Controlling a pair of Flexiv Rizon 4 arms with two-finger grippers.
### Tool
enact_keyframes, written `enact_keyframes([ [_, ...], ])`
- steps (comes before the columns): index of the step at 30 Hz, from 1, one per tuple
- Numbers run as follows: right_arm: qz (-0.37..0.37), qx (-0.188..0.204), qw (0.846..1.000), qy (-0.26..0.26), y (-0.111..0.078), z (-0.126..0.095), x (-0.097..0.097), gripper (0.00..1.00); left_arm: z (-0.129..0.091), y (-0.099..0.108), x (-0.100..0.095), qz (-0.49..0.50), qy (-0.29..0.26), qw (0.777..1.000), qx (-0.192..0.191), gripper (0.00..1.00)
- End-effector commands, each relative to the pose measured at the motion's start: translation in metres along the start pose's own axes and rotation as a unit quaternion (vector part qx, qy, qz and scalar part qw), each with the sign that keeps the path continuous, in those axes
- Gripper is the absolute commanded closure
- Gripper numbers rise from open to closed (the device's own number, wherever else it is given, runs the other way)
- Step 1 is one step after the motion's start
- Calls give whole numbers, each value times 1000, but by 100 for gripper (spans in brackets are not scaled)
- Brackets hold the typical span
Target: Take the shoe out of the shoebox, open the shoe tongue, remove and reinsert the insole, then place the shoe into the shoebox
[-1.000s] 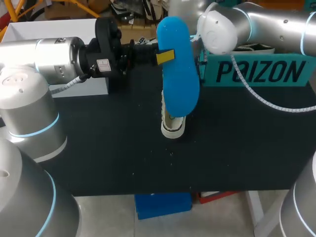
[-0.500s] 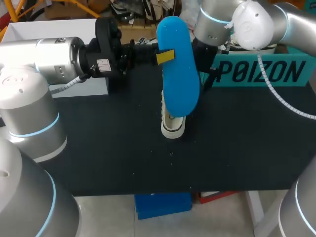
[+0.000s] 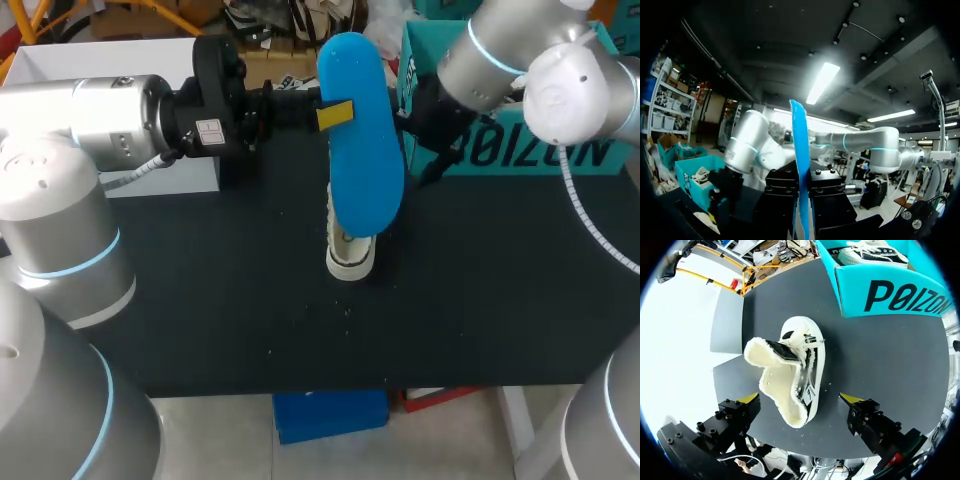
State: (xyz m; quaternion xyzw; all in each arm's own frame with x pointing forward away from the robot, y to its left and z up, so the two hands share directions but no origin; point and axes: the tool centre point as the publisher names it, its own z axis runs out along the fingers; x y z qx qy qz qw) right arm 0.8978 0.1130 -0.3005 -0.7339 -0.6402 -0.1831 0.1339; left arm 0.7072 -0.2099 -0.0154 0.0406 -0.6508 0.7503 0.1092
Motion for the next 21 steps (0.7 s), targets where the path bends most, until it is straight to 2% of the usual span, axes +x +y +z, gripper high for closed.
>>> enact_keyframes([
  [1, 0, -2, 1000, 29, -1, 1, -3, 0, 3, 1, -1, 1, -2, 1000, 1, 100],
  [3, 0, -2, 1000, 29, -1, 1, -3, 0, 3, 1, -1, 1, -2, 1000, 1, 100],
  [7, 20, 20, 992, 125, -3, -9, -11, 0, 3, 1, -1, 1, -2, 1000, 1, 100],
  [14, 26, 32, 972, 232, 0, -20, -11, 0, 3, 1, -1, 1, -2, 1000, 1, 100],
  [21, 29, 35, 954, 298, 2, -27, -9, 0, 3, 1, -1, 1, -2, 1000, 1, 100],
])
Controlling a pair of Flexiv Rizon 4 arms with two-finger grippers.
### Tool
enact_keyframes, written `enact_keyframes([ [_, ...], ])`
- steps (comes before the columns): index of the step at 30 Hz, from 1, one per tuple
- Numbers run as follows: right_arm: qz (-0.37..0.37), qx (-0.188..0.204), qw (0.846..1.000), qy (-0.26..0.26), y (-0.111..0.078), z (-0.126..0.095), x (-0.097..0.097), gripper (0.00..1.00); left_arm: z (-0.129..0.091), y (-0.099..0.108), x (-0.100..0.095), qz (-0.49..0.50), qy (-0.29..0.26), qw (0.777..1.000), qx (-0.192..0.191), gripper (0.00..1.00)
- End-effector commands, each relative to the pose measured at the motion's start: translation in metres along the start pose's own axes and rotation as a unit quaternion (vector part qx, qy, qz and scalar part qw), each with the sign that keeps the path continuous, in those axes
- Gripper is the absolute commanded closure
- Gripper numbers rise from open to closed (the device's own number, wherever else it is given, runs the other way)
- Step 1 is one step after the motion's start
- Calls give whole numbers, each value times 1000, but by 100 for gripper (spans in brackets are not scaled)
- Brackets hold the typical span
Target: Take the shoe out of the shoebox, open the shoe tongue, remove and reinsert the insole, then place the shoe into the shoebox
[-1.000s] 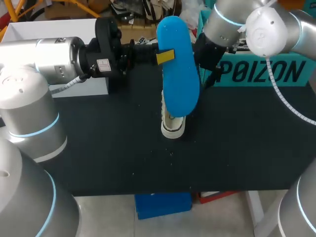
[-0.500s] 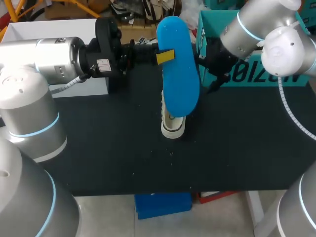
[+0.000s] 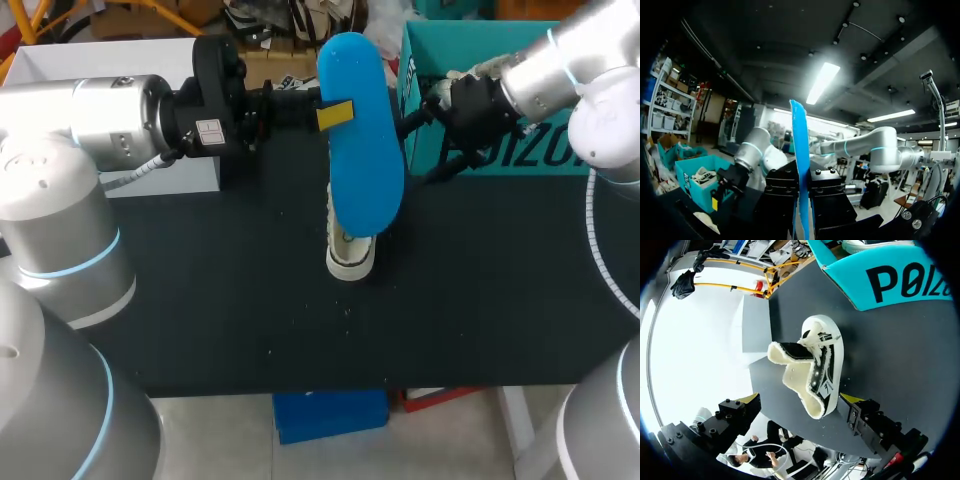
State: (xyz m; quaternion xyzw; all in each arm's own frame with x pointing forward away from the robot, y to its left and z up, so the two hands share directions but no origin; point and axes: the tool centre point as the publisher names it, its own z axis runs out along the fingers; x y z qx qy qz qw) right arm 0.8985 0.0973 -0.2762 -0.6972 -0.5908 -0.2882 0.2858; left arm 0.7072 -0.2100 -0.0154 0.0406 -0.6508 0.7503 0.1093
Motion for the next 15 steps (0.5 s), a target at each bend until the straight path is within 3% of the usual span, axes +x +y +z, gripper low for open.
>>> enact_keyframes([
  [1, -1, -2, 993, 120, -1, -1, -5, 0, 3, 1, -1, 1, -2, 1000, 1, 100],
  [15, -22, -27, 985, 166, -3, -12, 2, 0, 3, 1, -1, 1, -2, 1000, 1, 100],
])
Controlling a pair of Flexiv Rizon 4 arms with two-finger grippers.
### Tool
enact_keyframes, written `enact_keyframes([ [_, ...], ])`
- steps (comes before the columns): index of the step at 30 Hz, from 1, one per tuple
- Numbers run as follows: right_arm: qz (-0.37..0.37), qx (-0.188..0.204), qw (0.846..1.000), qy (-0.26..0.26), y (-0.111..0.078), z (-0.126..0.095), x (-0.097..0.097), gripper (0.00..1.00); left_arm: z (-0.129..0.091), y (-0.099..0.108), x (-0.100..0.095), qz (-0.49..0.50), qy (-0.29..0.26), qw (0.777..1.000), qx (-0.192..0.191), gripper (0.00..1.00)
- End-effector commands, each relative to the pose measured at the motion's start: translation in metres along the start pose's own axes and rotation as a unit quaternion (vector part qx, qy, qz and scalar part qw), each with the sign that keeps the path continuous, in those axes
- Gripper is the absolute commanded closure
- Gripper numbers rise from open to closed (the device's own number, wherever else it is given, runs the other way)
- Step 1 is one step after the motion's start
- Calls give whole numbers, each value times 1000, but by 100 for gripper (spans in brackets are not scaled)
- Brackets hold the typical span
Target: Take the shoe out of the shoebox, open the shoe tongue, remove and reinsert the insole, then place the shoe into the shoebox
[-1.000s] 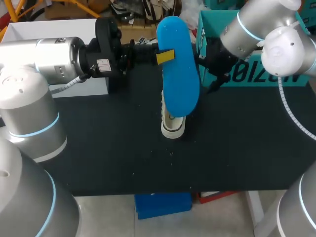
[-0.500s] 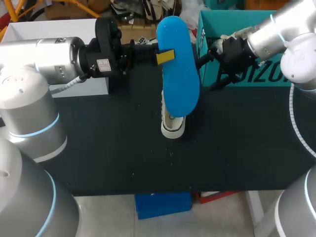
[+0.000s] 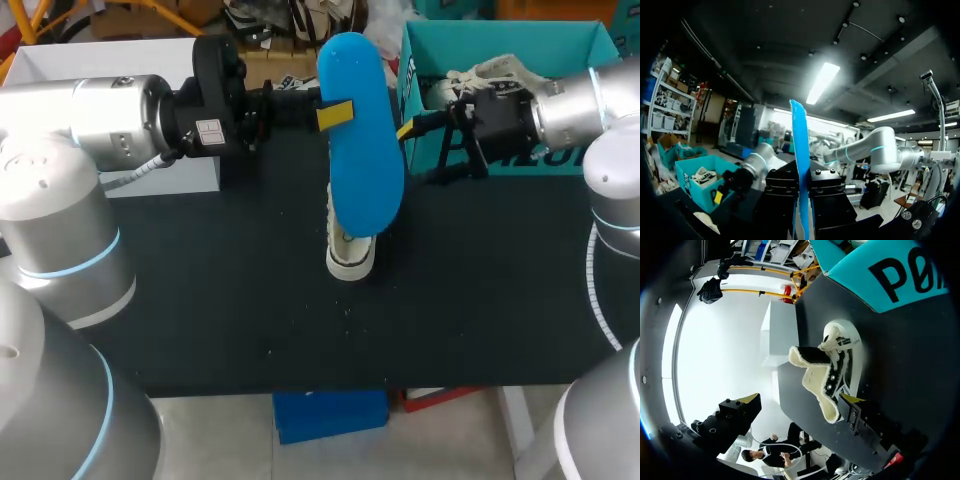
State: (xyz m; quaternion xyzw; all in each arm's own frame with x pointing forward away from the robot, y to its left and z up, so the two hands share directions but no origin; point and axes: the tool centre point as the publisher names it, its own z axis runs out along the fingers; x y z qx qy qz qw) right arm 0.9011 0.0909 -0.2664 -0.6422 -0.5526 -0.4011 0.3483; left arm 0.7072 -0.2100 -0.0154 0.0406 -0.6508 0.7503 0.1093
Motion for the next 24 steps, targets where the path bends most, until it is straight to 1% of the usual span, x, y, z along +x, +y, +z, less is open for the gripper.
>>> enact_keyframes([
  [1, -4, -10, 1000, 24, -7, -1, -1, 0, 3, 1, -1, 1, -2, 1000, 1, 100],
  [3, -7, -11, 999, 33, -7, -1, 0, 0, 3, 1, -1, 1, -2, 1000, 1, 100],
  [5, -4, -9, 998, 57, -9, 0, 0, 0, 3, 1, -1, 1, -2, 1000, 1, 100],
  [6, -5, -8, 998, 59, -9, 0, 0, 0, 3, 1, -1, 1, -2, 1000, 1, 100],
  [17, -12, -4, 998, 59, -11, 1, 1, 0, 3, 1, -1, 1, -2, 1000, 1, 100],
  [18, -12, -4, 998, 59, -11, 1, 1, 0, 4, -1, 0, 33, -10, 999, -13, 100],
  [20, -12, -4, 998, 59, -11, 1, 1, 0, 7, -3, 1, 134, -32, 988, -76, 100],
  [21, -12, -4, 998, 59, -11, 1, 1, 0, 9, -3, 1, 170, -37, 980, -94, 100],
  [22, -12, -4, 998, 59, -11, 1, 1, 0, 10, -2, 1, 194, -37, 975, -101, 100],
  [24, -12, -4, 998, 59, -11, 1, 1, 0, 12, -1, 1, 264, -51, 954, -134, 100],
])
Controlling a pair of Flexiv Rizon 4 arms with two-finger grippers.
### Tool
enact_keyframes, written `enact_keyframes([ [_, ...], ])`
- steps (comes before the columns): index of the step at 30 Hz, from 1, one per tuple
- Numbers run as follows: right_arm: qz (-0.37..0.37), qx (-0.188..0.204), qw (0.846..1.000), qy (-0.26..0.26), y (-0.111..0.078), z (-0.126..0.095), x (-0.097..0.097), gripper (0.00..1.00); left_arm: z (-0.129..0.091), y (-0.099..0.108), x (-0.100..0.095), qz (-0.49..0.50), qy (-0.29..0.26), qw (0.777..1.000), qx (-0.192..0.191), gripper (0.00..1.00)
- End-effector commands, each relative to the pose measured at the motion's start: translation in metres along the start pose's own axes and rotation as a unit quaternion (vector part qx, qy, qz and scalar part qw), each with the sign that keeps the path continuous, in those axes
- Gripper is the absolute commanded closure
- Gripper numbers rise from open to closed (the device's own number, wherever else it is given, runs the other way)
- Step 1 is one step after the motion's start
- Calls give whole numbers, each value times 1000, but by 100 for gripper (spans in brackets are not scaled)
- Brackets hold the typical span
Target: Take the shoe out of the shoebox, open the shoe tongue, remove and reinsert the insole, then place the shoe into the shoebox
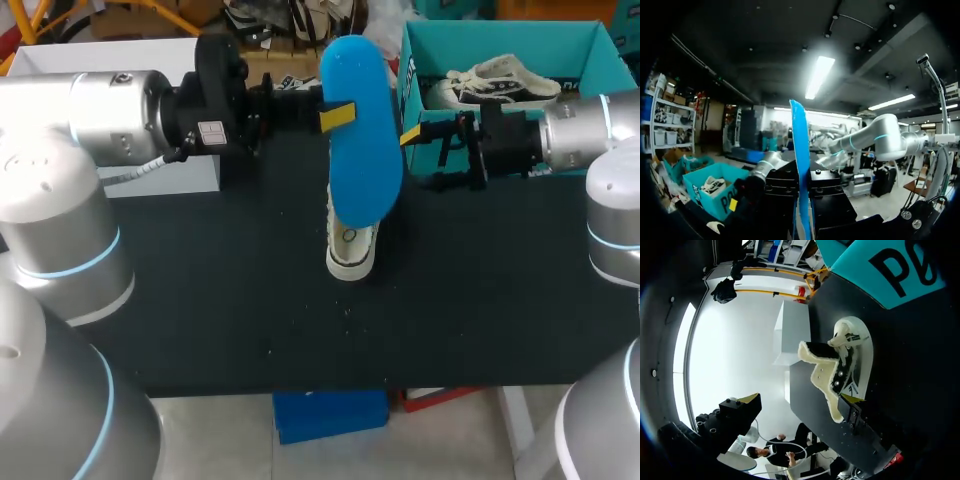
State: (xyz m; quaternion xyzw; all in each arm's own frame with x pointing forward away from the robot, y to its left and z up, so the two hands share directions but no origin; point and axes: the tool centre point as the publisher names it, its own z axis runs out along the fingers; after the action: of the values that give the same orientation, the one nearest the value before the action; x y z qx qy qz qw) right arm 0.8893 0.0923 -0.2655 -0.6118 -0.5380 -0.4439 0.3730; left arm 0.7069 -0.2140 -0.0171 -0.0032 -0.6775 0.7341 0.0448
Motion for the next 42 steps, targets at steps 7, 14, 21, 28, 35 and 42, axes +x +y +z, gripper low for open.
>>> enact_keyframes([
  [7, 0, -1, 1000, 0, 0, 1, 0, 0, 13, 14, -1, 343, -51, 918, -190, 100],
  [14, 0, -1, 1000, 0, 0, 1, 0, 0, 16, 38, -10, 476, -56, 843, -244, 100],
  [21, 0, -1, 1000, 0, 0, 1, 0, 0, 18, 61, -28, 487, -51, 846, -210, 100],
  [28, 0, -1, 1000, 0, 0, 1, 0, 0, 18, 61, -28, 487, -51, 846, -210, 100],
  [35, 0, -1, 1000, 0, 0, 1, 0, 0, 18, 61, -28, 487, -51, 846, -210, 100],
  [42, 0, -1, 1000, 0, 0, 1, 0, 0, 16, 77, -17, 525, -42, 827, -193, 100],
])
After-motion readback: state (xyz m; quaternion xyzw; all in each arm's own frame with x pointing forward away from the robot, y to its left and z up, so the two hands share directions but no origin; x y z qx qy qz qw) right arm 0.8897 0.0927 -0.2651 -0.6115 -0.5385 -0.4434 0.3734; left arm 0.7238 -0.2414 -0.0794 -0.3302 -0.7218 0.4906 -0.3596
